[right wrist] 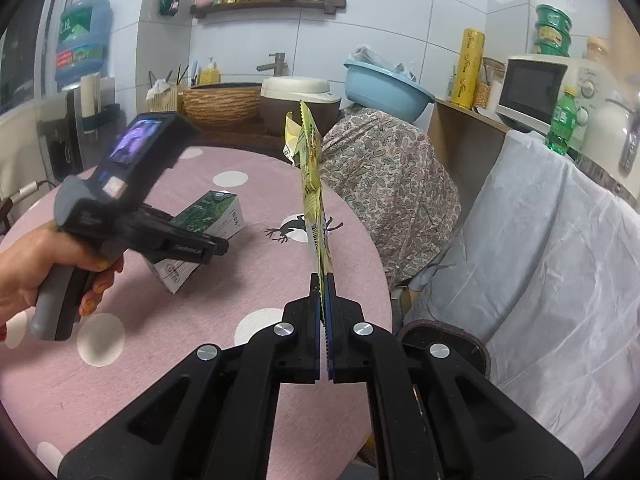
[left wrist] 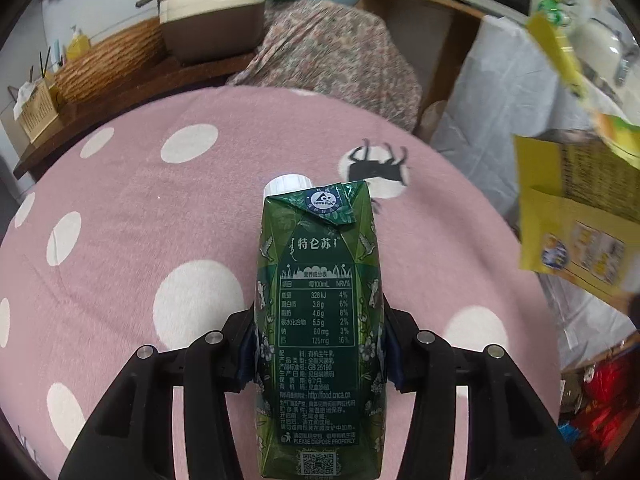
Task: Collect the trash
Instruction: 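Carry the wrapper and green carton over the black bin with both tools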
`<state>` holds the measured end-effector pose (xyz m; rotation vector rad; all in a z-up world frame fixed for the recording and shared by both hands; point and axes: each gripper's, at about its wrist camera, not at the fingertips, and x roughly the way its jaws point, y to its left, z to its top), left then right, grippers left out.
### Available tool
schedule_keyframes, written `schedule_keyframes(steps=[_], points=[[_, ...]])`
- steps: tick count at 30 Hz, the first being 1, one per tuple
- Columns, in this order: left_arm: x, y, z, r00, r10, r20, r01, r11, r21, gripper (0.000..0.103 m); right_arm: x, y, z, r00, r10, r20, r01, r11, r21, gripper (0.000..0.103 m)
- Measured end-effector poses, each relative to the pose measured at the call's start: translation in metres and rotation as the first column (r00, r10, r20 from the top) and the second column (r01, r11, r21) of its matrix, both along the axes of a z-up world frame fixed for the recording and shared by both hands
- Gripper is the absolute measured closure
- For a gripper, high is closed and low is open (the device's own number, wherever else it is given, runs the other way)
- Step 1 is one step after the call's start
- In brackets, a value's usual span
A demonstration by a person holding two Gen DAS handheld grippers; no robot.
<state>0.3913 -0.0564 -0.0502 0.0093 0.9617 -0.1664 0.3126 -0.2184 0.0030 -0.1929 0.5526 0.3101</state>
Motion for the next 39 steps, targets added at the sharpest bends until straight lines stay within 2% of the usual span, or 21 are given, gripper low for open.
schedule_keyframes(steps=[6,11,16,20,25,28,34,39], points=[[-0.062,-0.01,0.023,0.991,-0.069,0.117,0.075,0.996,-0.043,0.054,-0.034,-0.017,-0.003,1.0,-0.007,0.012,0.006,0.996,0.084,0.101],[-0.108,-0.028,0.037,0.968,-0.129,0.214,0.146,0.987,-0.062,0.054,-0.067,-0.03,-0.008,0.999,-0.026,0.018,0.023,0.989,0.146,0.101],[-0.134,-0.05,0.038,0.953,-0.181,0.243,0.208,0.974,-0.089,0.054,-0.097,-0.055,-0.019,0.996,-0.092,0.016,0.087,0.973,0.213,0.101],[-0.142,-0.076,0.038,0.94,-0.238,0.244,0.27,0.957,-0.105,0.054,-0.105,-0.085,-0.027,0.985,-0.172,0.0,0.167,0.957,0.236,0.101],[-0.142,-0.116,0.035,0.918,-0.309,0.248,0.34,0.936,-0.091,0.054,-0.095,-0.131,-0.044,0.954,-0.295,-0.048,0.298,0.93,0.214,0.101],[-0.139,-0.135,0.031,0.911,-0.338,0.236,0.366,0.927,-0.084,0.054,-0.074,-0.155,-0.071,0.931,-0.343,-0.128,0.362,0.913,0.185,0.101],[-0.128,-0.163,0.02,0.906,-0.374,0.197,0.394,0.917,-0.07,0.054,-0.032,-0.177,-0.127,0.894,-0.376,-0.244,0.416,0.899,0.137,0.101],[-0.114,-0.184,0.011,0.904,-0.393,0.168,0.407,0.912,-0.057,0.054,0.0,-0.194,-0.168,0.856,-0.399,-0.327,0.463,0.875,0.142,0.101]])
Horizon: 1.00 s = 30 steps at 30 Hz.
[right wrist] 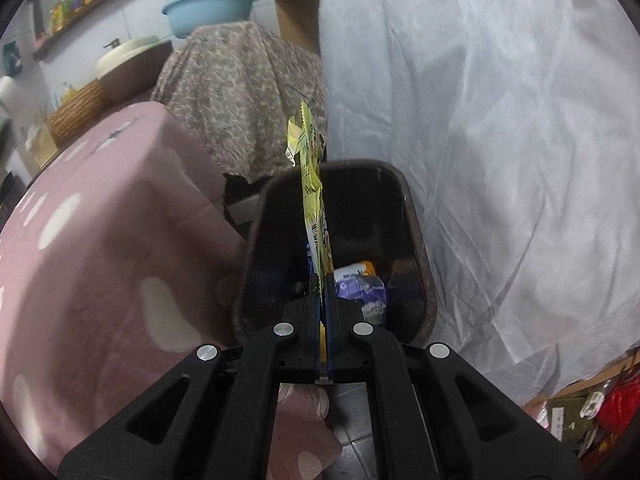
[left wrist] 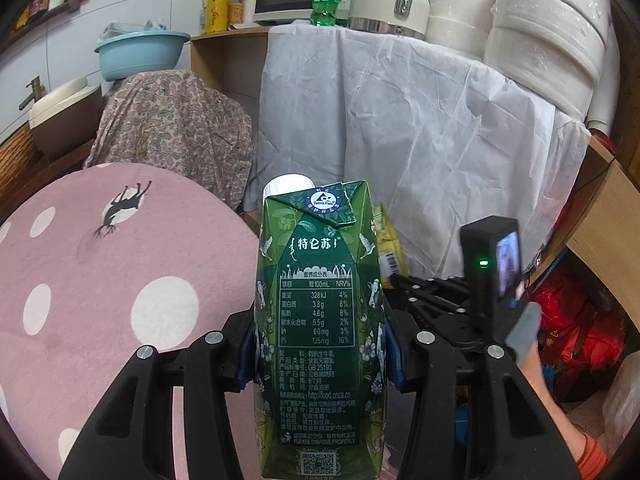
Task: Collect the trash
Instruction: 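Carry the wrapper and green carton over the black bin with both tools, then open the right tool to drop the wrapper while the left tool lowers the carton in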
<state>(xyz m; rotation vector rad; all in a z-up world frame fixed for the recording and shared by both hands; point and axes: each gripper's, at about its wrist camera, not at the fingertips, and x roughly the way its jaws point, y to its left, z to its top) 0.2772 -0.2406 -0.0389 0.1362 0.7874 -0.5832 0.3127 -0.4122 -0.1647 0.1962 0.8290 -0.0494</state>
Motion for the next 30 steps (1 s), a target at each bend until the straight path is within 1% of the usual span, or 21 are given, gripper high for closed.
schedule_keyframes(steps=[4,7,10,12,15,16,17,18,19,21,24,26,28,30], points=[[0.012,-0.014,-0.008,0.999,-0.006,-0.041,0.007,1.0,0.004,0.054,0.023,-0.011,-0.034,0.998,-0.033,-0.05,0.034,0.999,0.025,0.101],[0.02,-0.026,-0.014,0.998,-0.013,-0.065,0.014,1.0,0.017,0.054,0.032,-0.014,-0.051,0.995,-0.046,-0.085,0.05,0.998,0.038,0.1],[0.026,-0.036,-0.018,0.996,-0.025,-0.09,0.028,0.999,0.024,0.054,0.036,-0.016,-0.06,0.994,-0.046,-0.101,0.05,0.998,0.04,0.099],[0.031,-0.043,-0.021,0.994,-0.021,-0.103,0.024,0.999,0.028,0.054,0.034,-0.017,-0.062,0.994,-0.053,-0.096,0.058,0.997,0.045,0.096],[0.041,-0.054,-0.025,0.993,-0.016,-0.114,0.021,0.999,0.046,0.054,0.027,-0.02,-0.061,0.994,-0.074,-0.082,0.079,0.995,0.062,0.085],[0.045,-0.059,-0.027,0.993,-0.013,-0.12,0.02,0.998,0.054,0.054,0.021,-0.02,-0.058,0.995,-0.079,-0.064,0.083,0.994,0.075,0.073],[0.05,-0.065,-0.03,0.991,-0.012,-0.13,0.02,0.998,0.059,0.054,0.016,-0.019,-0.054,0.996,-0.081,-0.047,0.085,0.993,0.077,0.056],[0.054,-0.07,-0.032,0.99,-0.011,-0.139,0.02,0.998,0.063,0.054,0.011,-0.019,-0.049,0.996,-0.087,-0.025,0.089,0.994,0.067,0.049],[0.058,-0.074,-0.035,0.989,-0.01,-0.149,0.02,0.998,0.067,0.054,0.006,-0.018,-0.044,0.996,-0.093,-0.007,0.094,0.994,0.053,0.046],[0.066,-0.081,-0.038,0.987,-0.002,-0.163,0.014,0.997,0.073,0.054,-0.002,-0.017,-0.036,0.995,-0.096,0.009,0.096,0.994,0.043,0.046],[0.079,-0.097,-0.048,0.984,0.008,-0.179,0.012,0.994,0.111,0.054,-0.017,-0.02,-0.028,0.993,-0.118,0.017,0.117,0.993,0.029,0.044],[0.088,-0.108,-0.056,0.98,0.017,-0.198,0.01,0.991,0.132,0.054,-0.03,-0.022,-0.026,0.99,-0.137,0.028,0.137,0.99,0.011,0.034],[0.097,-0.119,-0.065,0.977,0.024,-0.21,0.01,0.987,0.159,0.054,-0.045,-0.026,-0.026,0.987,-0.155,0.03,0.155,0.988,-0.004,0.031],[0.106,-0.131,-0.074,0.972,0.03,-0.232,0.012,0.984,0.176,0.054,-0.059,-0.03,-0.026,0.986,-0.166,0.031,0.166,0.986,0.009,0.031]])
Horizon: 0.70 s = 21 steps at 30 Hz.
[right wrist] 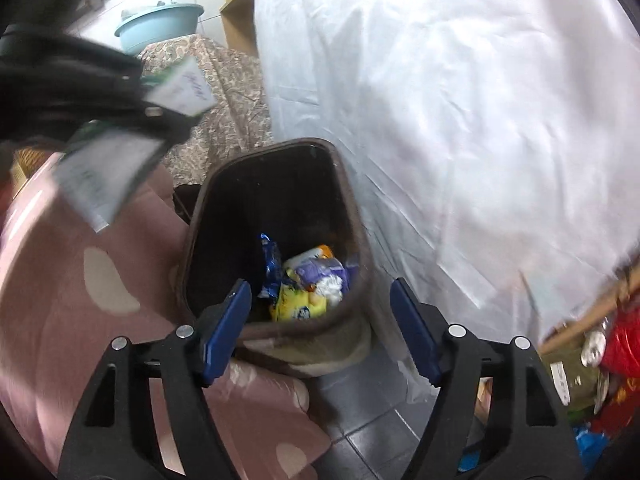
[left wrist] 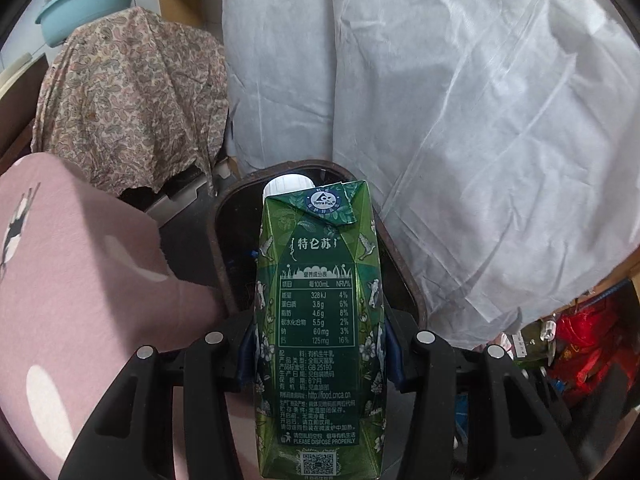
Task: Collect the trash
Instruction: 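Open the right tool to drop the wrapper while the left tool lowers the carton in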
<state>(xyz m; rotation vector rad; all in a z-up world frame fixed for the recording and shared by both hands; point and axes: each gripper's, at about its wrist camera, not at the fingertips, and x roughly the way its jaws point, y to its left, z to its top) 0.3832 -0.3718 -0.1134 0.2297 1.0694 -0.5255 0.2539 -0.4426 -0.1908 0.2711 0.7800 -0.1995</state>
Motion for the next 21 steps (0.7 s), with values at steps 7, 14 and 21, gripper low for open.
schedule_keyframes(steps=[7,14,21], points=[[0.024,-0.027,-0.041,0.994,0.049,-0.098,-0.044,0.998,0.052,0.054,-0.036,-0.017,0.001,0.999,-0.045,0.019,0.044,0.998,0.05,0.03],[0.032,-0.041,-0.074,0.989,0.077,-0.127,-0.061,0.99,0.125,0.054,-0.052,-0.028,0.002,0.996,-0.079,0.033,0.077,0.996,0.05,0.028],[0.031,-0.044,-0.066,0.993,0.067,-0.093,-0.055,0.991,0.125,0.038,-0.056,-0.027,0.003,0.996,-0.083,0.038,0.081,0.996,0.037,0.028]])
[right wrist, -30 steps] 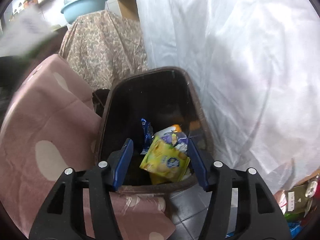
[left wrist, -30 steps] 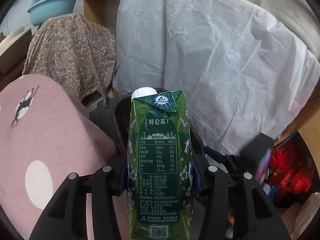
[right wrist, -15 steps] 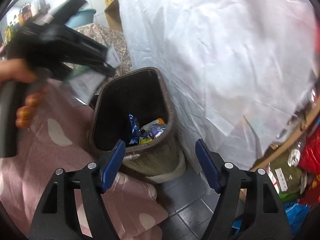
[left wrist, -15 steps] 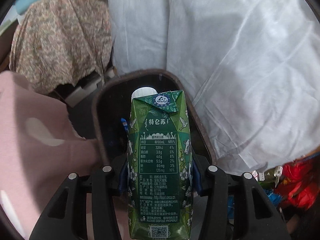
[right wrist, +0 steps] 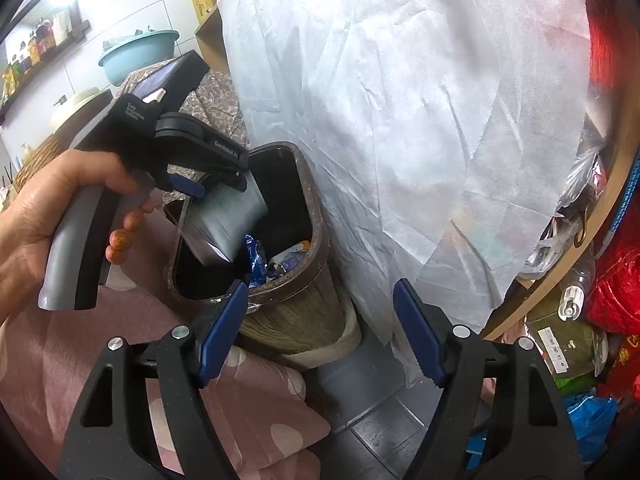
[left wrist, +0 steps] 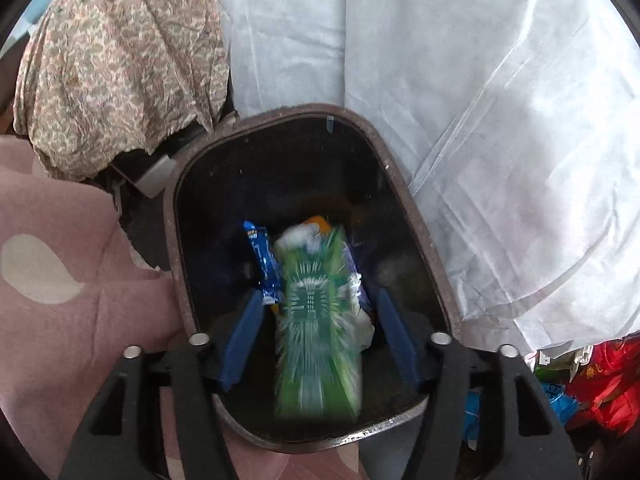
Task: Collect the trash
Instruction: 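Open the right tool to drop the wrapper while the left tool lowers the carton in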
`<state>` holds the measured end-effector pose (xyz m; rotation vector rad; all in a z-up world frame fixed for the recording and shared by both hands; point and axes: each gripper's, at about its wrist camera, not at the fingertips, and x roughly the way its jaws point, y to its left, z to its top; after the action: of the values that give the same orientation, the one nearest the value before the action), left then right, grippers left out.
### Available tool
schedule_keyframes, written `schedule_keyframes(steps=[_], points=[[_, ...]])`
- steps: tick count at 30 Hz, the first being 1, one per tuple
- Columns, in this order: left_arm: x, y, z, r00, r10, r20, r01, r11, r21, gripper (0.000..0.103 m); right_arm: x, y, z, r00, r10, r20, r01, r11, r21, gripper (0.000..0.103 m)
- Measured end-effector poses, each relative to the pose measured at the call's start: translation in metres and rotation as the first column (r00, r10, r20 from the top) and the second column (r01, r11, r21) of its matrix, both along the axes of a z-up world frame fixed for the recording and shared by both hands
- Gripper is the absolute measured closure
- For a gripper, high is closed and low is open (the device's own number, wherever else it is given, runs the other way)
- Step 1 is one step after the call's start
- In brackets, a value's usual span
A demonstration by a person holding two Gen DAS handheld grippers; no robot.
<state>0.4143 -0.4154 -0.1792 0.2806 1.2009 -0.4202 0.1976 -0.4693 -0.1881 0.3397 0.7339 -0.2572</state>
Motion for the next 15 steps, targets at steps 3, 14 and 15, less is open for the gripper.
schedule_keyframes(steps=[3,14,15], points=[[-0.005,-0.002,0.013,0.999,-0.022,0.044,0.023,1.0,-0.003,0.037,-0.002,0.003,0.002,1.0,-0.001,0.002,0.001,1.0,-0.01,0.028],[-0.065,0.044,0.091,0.971,-0.086,0.225,0.122,0.981,-0.15,0.019,-0.025,0.025,0.023,1.0,0.013,0.008,-0.013,0.997,-0.082,0.02],[-0.074,0.054,0.101,0.964,-0.088,0.253,0.132,0.977,-0.165,0.016,-0.027,0.028,0.025,1.0,0.014,0.007,-0.014,0.996,-0.088,0.02]])
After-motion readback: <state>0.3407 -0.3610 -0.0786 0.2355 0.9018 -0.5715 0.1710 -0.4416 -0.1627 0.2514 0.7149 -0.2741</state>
